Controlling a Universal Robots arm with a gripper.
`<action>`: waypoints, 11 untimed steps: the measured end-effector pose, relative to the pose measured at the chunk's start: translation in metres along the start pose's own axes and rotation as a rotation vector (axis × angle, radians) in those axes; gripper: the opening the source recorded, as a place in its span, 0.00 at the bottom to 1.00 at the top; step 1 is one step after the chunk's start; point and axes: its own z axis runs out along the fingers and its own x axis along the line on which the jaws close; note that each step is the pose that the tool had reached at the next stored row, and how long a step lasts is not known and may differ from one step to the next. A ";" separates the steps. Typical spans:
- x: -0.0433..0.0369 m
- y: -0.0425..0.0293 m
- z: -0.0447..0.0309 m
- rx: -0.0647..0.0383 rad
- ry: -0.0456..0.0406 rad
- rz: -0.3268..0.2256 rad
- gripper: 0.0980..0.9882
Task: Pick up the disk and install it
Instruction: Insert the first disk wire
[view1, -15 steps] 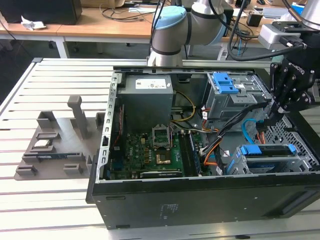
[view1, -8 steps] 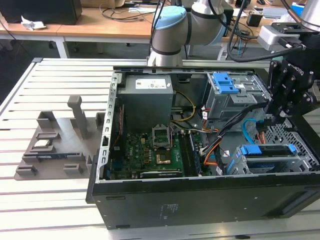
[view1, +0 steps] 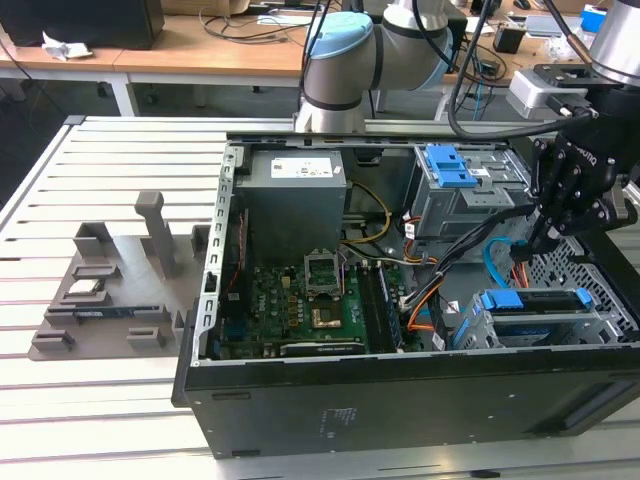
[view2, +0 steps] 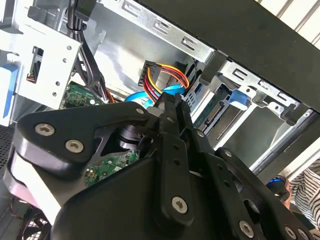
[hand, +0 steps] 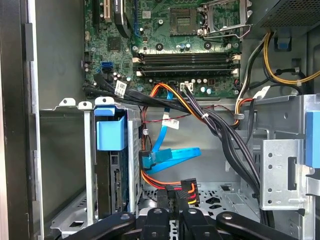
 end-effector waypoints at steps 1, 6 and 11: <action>0.0000 0.0000 0.0000 0.000 0.0000 0.000 0.08; 0.0013 0.0000 0.0004 0.000 0.0017 0.000 0.08; 0.0133 -0.0002 0.0011 0.000 0.0125 0.000 0.08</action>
